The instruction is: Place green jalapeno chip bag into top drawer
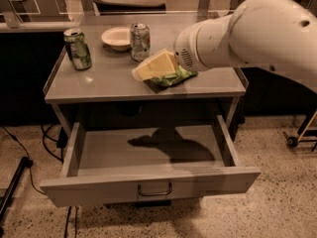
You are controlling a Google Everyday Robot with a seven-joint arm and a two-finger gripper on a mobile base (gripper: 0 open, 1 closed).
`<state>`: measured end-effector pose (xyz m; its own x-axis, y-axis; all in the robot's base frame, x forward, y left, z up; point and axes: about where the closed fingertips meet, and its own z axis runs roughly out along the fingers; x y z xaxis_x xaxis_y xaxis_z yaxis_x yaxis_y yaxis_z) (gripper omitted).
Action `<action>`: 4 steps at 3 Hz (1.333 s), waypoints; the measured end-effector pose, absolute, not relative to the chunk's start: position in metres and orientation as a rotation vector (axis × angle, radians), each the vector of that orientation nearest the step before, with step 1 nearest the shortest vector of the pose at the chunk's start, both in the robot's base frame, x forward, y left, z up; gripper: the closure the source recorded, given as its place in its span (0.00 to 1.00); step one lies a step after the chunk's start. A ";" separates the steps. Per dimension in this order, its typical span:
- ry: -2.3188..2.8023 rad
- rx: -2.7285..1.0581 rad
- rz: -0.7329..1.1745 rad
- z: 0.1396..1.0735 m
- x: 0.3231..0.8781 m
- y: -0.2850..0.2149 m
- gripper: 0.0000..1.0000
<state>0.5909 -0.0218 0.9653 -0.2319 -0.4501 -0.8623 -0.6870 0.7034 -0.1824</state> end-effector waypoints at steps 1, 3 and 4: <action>1.875 -0.908 0.239 0.956 0.602 -0.020 0.00; 1.891 -0.880 0.231 0.926 0.637 -0.012 0.00; 1.910 -0.856 0.238 0.910 0.653 -0.012 0.00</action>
Offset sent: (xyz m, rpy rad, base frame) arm 0.0554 0.0073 -0.0461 -0.0437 -0.0145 -0.0407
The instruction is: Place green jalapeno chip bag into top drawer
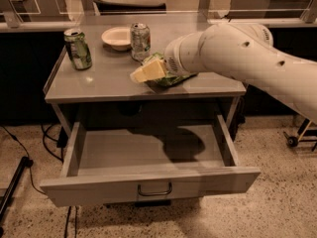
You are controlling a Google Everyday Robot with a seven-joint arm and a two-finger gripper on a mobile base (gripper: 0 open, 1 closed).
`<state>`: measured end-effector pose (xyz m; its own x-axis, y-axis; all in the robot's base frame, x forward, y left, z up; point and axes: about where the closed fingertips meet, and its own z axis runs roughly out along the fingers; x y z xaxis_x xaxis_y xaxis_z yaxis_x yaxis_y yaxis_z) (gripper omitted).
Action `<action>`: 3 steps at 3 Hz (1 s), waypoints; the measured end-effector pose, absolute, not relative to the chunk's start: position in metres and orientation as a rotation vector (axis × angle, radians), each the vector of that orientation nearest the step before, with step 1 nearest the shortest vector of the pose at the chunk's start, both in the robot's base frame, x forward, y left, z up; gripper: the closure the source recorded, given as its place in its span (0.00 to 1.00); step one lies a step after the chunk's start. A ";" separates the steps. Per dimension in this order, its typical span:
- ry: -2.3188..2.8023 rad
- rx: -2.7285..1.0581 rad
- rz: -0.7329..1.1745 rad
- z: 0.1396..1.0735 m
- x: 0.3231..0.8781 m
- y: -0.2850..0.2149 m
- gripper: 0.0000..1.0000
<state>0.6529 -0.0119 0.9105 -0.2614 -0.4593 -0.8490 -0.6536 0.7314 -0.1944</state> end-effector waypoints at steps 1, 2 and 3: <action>1.933 -0.835 0.241 0.897 0.667 -0.014 0.00; 1.952 -0.827 0.233 0.886 0.677 -0.014 0.00; 1.975 -0.821 0.226 0.873 0.688 -0.015 0.00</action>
Offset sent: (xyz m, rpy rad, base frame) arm 0.0393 -0.0065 -0.0426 -0.0078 0.0535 -0.0523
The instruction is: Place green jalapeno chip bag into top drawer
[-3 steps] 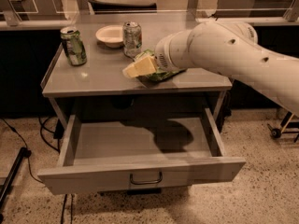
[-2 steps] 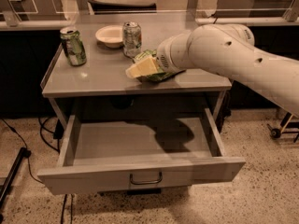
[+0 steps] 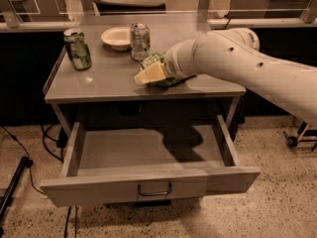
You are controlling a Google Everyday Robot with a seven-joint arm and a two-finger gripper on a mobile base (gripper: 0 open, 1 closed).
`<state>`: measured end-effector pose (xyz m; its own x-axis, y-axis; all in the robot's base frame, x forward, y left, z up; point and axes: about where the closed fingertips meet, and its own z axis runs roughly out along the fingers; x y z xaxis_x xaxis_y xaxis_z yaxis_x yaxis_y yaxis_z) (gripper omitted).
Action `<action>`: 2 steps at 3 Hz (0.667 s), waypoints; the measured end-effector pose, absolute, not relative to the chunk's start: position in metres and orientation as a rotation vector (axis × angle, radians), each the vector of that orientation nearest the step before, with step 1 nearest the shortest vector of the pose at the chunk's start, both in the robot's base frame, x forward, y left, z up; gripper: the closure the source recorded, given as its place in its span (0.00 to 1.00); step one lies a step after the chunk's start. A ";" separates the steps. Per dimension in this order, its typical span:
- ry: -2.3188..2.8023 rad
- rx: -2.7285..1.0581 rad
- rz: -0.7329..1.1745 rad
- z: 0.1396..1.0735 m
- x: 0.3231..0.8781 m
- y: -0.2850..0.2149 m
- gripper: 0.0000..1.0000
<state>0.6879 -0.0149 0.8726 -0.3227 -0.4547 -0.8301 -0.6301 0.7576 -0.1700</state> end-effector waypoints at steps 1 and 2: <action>1.997 -0.817 0.219 0.862 0.696 -0.014 0.00; 2.030 -0.812 0.211 0.849 0.706 -0.014 0.00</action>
Offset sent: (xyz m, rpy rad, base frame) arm 0.0314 -0.0028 -0.0412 -0.0365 0.0797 -0.0488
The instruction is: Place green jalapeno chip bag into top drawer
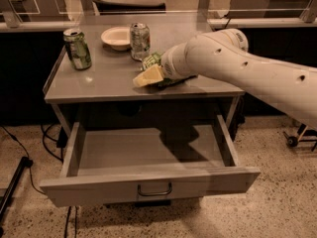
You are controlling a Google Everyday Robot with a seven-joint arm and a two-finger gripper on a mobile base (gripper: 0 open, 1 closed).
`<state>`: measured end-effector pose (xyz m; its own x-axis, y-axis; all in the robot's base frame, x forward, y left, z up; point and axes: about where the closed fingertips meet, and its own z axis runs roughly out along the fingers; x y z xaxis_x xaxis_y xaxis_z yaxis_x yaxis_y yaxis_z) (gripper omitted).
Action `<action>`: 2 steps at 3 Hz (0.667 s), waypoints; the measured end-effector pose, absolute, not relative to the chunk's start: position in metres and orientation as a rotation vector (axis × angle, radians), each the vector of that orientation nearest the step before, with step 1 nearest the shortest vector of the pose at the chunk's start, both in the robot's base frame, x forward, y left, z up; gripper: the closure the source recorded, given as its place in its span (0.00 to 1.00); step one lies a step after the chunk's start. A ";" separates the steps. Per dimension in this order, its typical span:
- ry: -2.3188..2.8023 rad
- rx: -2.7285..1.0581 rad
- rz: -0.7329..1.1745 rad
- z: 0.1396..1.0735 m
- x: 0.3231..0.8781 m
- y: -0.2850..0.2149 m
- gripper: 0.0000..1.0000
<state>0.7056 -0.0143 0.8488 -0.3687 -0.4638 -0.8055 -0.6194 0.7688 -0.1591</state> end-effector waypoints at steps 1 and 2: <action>2.071 -0.807 0.206 0.833 0.711 -0.015 0.02; 2.090 -0.810 0.204 0.827 0.711 -0.015 0.25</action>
Offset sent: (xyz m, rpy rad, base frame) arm 0.0067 -0.0041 -0.0290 -0.0292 0.0711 -0.0248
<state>0.7113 -0.0150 0.8269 -0.4175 -0.4736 -0.7755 -0.6146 0.7758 -0.1429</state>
